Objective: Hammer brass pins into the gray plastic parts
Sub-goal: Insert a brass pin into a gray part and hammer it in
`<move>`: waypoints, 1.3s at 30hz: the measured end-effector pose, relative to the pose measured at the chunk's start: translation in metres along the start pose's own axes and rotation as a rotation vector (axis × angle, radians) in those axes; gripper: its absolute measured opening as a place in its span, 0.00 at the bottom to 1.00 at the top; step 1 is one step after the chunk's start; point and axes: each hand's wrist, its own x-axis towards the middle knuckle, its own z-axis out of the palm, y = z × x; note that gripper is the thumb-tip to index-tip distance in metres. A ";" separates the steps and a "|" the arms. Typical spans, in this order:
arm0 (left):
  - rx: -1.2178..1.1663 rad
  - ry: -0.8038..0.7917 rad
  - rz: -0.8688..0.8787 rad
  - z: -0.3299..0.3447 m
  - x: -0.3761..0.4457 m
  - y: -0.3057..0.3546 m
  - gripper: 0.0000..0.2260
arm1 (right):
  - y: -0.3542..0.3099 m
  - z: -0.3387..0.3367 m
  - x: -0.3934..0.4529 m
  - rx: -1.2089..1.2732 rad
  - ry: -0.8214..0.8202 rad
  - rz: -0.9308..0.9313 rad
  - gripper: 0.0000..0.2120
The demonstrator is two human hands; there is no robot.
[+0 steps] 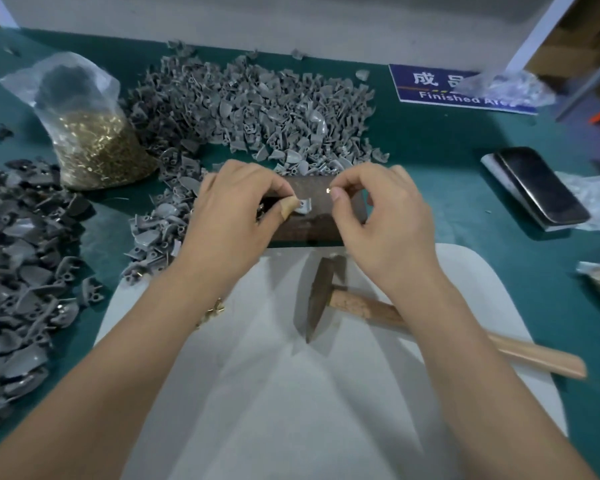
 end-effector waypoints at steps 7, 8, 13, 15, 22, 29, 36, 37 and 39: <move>-0.045 0.026 0.002 0.007 -0.002 0.001 0.06 | 0.005 0.004 0.002 -0.022 -0.030 -0.081 0.02; -0.050 0.029 0.005 0.008 -0.002 0.000 0.06 | 0.005 0.006 0.002 -0.027 -0.027 -0.080 0.02; -0.125 0.050 0.006 0.011 -0.002 0.001 0.05 | -0.002 0.008 0.003 -0.062 -0.023 -0.087 0.02; -0.142 0.043 0.000 0.011 -0.002 0.001 0.05 | -0.004 0.008 0.002 -0.073 -0.048 -0.087 0.02; -0.179 0.027 -0.005 0.011 -0.002 0.002 0.05 | -0.016 0.006 0.007 -0.298 -0.064 -0.166 0.05; -0.158 0.030 0.019 0.011 -0.002 0.004 0.06 | -0.019 -0.001 0.011 -0.396 -0.137 -0.199 0.04; -0.201 0.047 -0.015 0.011 -0.002 0.002 0.06 | -0.015 0.009 0.007 -0.189 -0.182 -0.083 0.04; -0.200 0.048 -0.015 0.011 -0.002 0.002 0.05 | -0.014 0.010 0.006 -0.155 -0.181 -0.066 0.04; -0.194 0.048 -0.010 0.011 -0.002 0.002 0.05 | -0.012 0.010 0.005 -0.110 -0.170 -0.031 0.03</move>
